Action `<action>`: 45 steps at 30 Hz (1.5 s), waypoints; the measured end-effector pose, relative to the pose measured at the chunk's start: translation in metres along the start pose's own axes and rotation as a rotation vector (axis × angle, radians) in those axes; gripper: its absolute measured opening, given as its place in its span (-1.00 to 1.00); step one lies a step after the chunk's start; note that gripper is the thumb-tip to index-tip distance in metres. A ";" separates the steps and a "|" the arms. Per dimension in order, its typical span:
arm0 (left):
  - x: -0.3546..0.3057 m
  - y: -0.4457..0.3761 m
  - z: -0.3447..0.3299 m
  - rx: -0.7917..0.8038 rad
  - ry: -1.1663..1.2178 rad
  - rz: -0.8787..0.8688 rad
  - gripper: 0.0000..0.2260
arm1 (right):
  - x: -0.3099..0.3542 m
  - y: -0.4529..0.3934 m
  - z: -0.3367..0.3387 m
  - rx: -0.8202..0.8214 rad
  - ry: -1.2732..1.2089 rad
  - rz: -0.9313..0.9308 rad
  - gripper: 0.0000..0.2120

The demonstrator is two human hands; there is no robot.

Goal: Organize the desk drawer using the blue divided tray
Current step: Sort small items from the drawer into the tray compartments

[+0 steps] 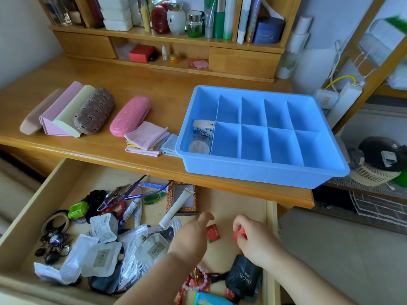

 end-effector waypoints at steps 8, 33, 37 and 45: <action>-0.005 -0.017 -0.034 0.295 -0.322 -0.061 -0.75 | 0.015 0.008 0.014 0.019 0.550 0.219 -0.77; 0.036 0.050 0.013 0.305 -0.149 -0.084 -0.87 | 0.004 0.024 -0.023 0.246 0.433 0.250 -0.78; 0.058 0.038 0.041 0.045 0.021 0.086 -0.86 | 0.004 0.031 -0.045 0.387 0.638 0.275 -0.61; 0.030 0.068 -0.003 0.237 -0.153 -0.214 -0.75 | 0.018 0.018 -0.020 0.389 0.621 0.231 -0.78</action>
Point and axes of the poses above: each hand's wrist, its own y-axis away from the middle knuckle, its own z-axis out of the back of the hand, x = y × z, the point moved 6 cm from there along -y, towards the middle knuckle, and after that the axes turned 1 degree about -z, right-handed, at the moved point
